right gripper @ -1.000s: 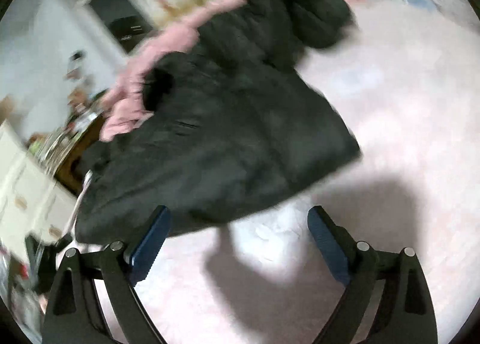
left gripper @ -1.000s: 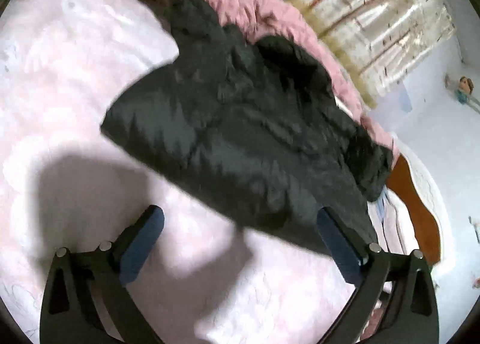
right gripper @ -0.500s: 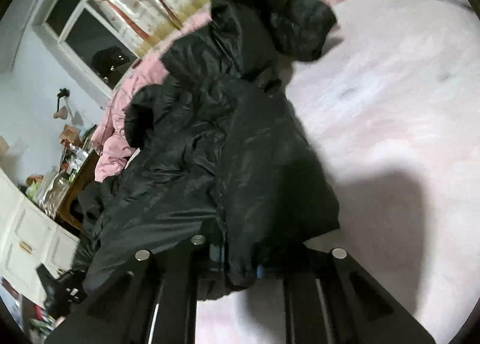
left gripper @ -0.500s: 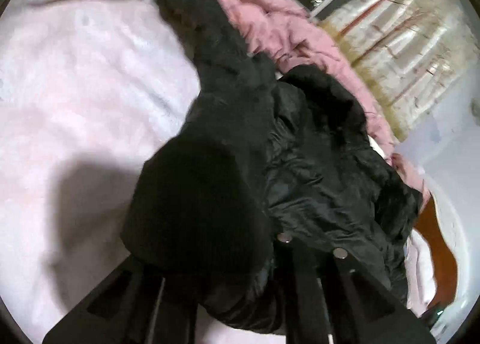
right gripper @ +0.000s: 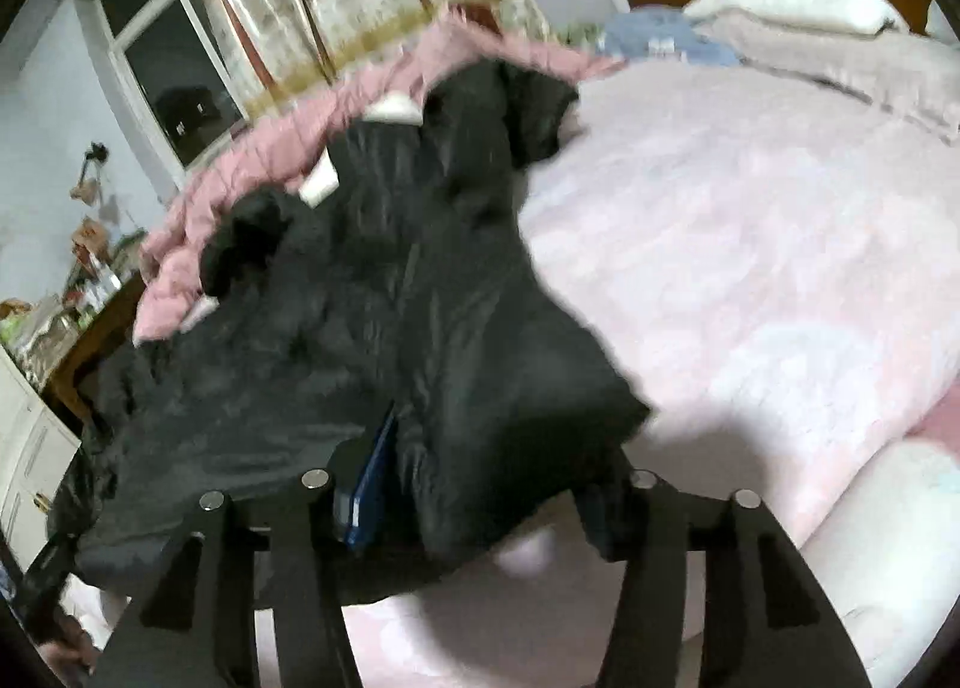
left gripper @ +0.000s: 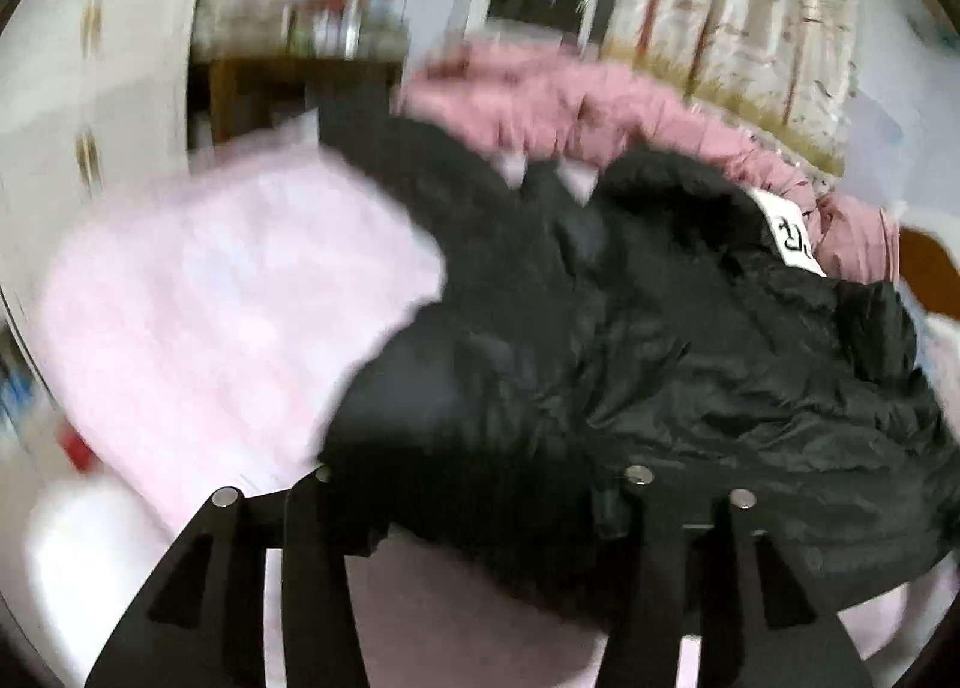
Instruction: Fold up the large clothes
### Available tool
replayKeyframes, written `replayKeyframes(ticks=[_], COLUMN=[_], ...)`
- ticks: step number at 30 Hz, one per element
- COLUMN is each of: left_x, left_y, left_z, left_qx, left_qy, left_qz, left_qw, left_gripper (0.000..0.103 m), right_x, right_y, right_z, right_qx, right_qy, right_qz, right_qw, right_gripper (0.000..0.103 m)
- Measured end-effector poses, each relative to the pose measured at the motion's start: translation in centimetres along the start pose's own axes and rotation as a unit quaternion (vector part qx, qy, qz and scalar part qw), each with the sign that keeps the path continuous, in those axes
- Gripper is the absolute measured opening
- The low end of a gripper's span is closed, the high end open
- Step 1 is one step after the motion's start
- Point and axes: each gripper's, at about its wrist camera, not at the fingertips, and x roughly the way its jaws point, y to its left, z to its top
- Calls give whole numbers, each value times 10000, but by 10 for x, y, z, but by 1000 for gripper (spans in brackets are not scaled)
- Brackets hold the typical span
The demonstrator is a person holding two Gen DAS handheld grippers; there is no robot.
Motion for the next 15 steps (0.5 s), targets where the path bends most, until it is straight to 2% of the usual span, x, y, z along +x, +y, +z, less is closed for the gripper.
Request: replayKeyframes(ticks=[2, 7, 9, 10, 13, 15], left_x=[-26, -63, -66, -62, -23, 8], left_y=[-9, -28, -40, -50, -87, -108], left_z=[10, 42, 52, 57, 69, 73], left_qx=[325, 554, 639, 774, 1135, 1044], left_qy=[-432, -1304, -1559, -1529, -933, -507], left_qz=[154, 171, -117, -324, -1196, -1606], left_qw=[9984, 9898, 9856, 9847, 9819, 9802], left_gripper=[59, 74, 79, 80, 80, 80], right_x=[-14, -29, -24, -15, 21, 62], right_y=[-5, -20, -28, -29, -35, -40], right_z=[12, 62, 88, 104, 141, 170], right_qx=[10, -135, -183, -210, -233, 52], right_qy=[-243, -751, -801, -775, -452, 83], right_qz=[29, -66, 28, 25, 209, 504], right_qw=[9997, 9971, 9966, 9968, 9985, 9987], right_gripper=[69, 71, 71, 71, 71, 71])
